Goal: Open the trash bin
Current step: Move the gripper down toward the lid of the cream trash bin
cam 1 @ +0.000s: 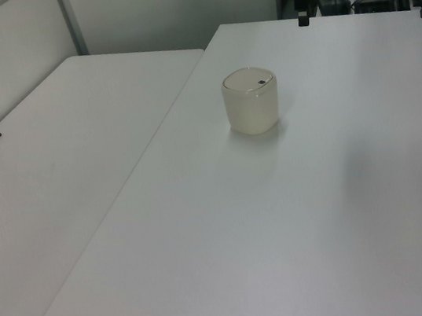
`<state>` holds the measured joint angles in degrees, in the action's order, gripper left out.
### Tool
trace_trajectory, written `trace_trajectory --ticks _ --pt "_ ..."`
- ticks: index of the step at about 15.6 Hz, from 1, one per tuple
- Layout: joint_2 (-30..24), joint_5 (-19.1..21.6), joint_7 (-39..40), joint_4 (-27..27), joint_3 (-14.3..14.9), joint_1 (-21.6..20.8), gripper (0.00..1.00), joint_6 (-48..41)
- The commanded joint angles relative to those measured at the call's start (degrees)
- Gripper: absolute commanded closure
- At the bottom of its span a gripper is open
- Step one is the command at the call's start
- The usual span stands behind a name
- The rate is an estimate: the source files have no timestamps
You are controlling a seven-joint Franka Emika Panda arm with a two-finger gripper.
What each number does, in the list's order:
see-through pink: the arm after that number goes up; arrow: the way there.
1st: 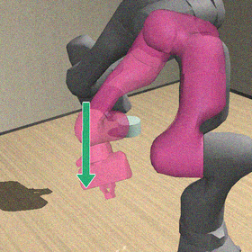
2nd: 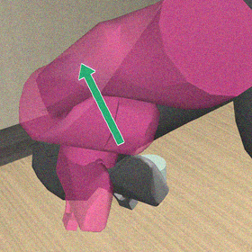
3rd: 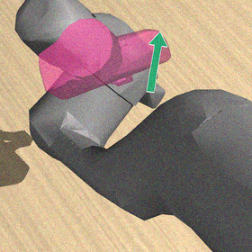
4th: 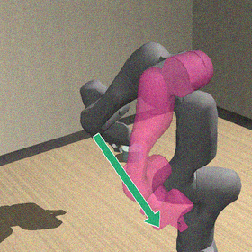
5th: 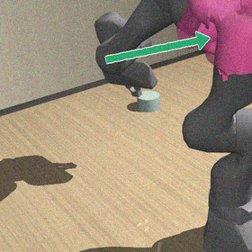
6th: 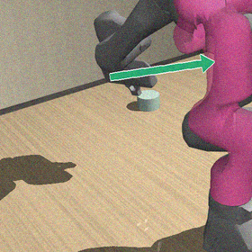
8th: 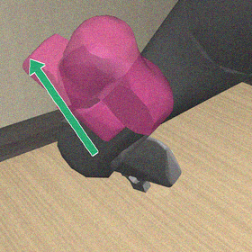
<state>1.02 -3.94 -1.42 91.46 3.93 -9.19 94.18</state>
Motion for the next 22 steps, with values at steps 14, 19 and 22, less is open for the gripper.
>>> trace_trajectory --ticks 14,19,22 --pt "-0.93 1.13 6.51 1.7 0.73 0.13 0.76 0.13" --pt "0.91 1.13 6.43 0.92 0.73 0.13 0.85 1.0" --pt "4.25 1.13 4.85 -1.8 0.73 0.57 0.87 2.67"
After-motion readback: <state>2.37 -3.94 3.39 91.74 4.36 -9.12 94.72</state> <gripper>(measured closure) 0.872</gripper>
